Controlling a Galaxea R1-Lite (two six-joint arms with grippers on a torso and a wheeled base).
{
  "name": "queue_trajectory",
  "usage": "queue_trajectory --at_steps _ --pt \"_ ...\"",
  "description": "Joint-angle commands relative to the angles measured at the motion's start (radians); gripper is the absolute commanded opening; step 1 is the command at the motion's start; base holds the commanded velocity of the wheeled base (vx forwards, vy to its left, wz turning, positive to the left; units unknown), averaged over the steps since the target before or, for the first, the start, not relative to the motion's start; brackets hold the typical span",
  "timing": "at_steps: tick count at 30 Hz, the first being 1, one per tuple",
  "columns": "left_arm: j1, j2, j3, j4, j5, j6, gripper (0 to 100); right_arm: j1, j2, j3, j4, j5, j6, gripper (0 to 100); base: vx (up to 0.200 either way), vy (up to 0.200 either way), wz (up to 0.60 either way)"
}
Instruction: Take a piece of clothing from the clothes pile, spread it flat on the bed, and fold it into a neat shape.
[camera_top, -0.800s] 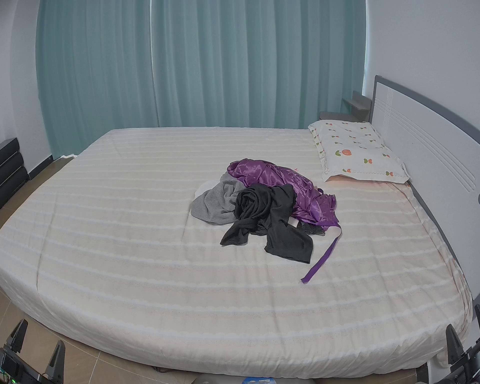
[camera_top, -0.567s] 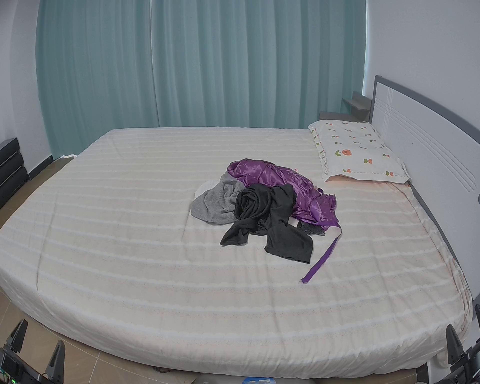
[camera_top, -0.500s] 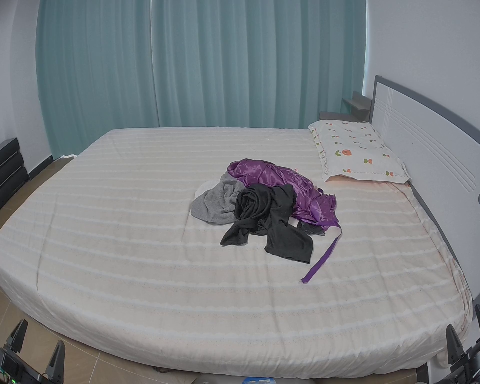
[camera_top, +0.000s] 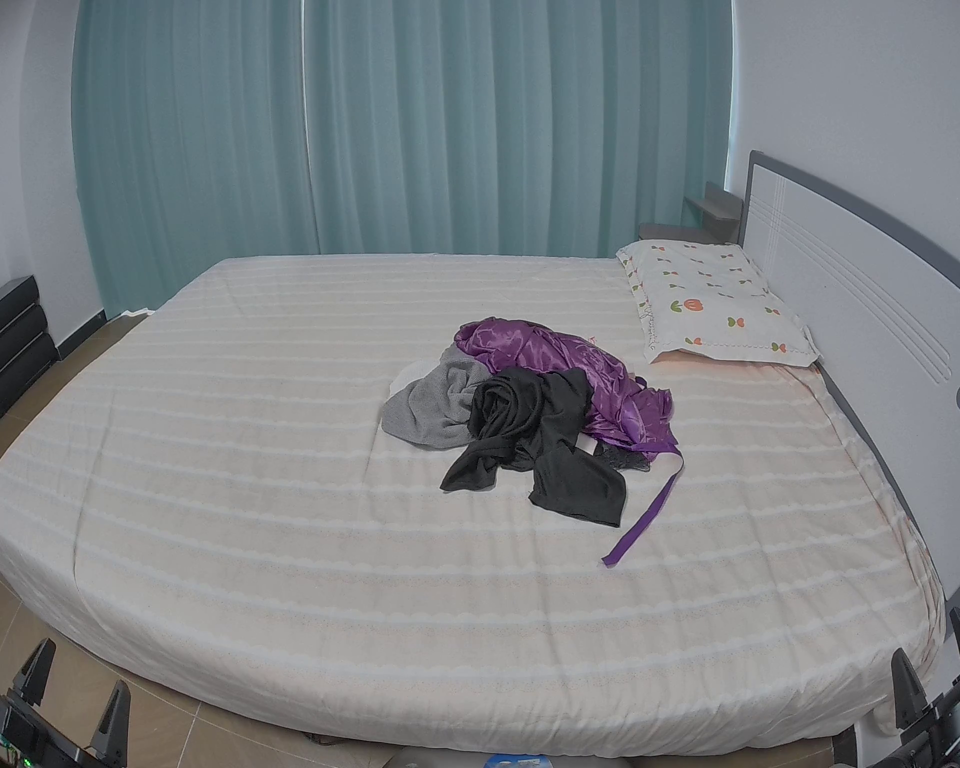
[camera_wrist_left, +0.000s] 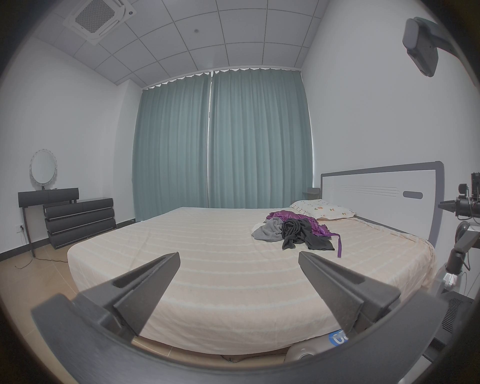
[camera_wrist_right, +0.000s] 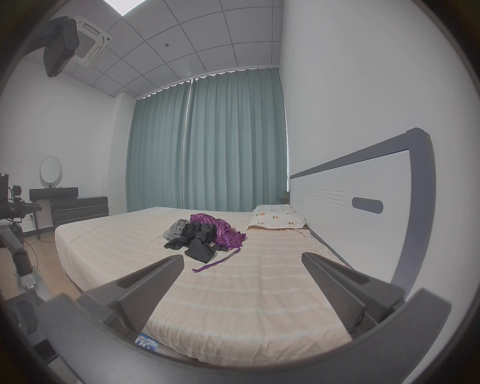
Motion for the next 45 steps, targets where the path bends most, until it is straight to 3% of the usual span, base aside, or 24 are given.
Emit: queue_trajectory --at_steps 1,7,10,13,18,23,30,35,40,45 --pt "0.0 -0.018 0.018 0.001 0.0 0.0 100 0.006 0.091 -0.208 -0.02 0.035 0.034 100 0.0 0.0 0.0" --pt "0.0 -0.018 0.018 -0.001 0.0 0.0 100 0.009 0.328 -0.211 -0.003 0.104 0.034 100 0.0 0.0 0.0" --pt "0.0 -0.018 0.018 -0.001 0.0 0.0 100 0.026 0.512 -0.18 -0.054 0.179 0.041 100 0.0 0.0 0.0" --pt "0.0 -0.018 0.018 -0.001 0.0 0.0 100 0.054 0.668 -0.189 -0.118 0.199 0.052 100 0.0 0.0 0.0" --pt "0.0 -0.018 0.018 -0.001 0.0 0.0 100 0.134 0.975 -0.191 -0.31 0.197 0.078 100 0.0 0.0 0.0" --pt "0.0 -0.018 0.018 0.001 0.0 0.0 100 0.2 1.242 -0.225 -0.456 0.194 0.157 100 0.0 0.0 0.0" --pt "0.0 -0.018 0.018 0.001 0.0 0.0 100 0.226 1.625 -0.315 -0.709 0.19 0.258 100 0.0 0.0 0.0" --pt "0.0 -0.018 0.018 -0.001 0.0 0.0 100 0.236 1.937 -0.456 -0.941 0.154 0.377 100 0.0 0.0 0.0" --pt "0.0 -0.018 0.018 0.001 0.0 0.0 100 0.264 2.135 -0.616 -1.016 0.084 0.456 100 0.0 0.0 0.0" --pt "0.0 -0.018 0.018 0.001 0.0 0.0 100 0.298 2.199 -0.72 -1.005 0.076 0.496 100 0.0 0.0 0.0"
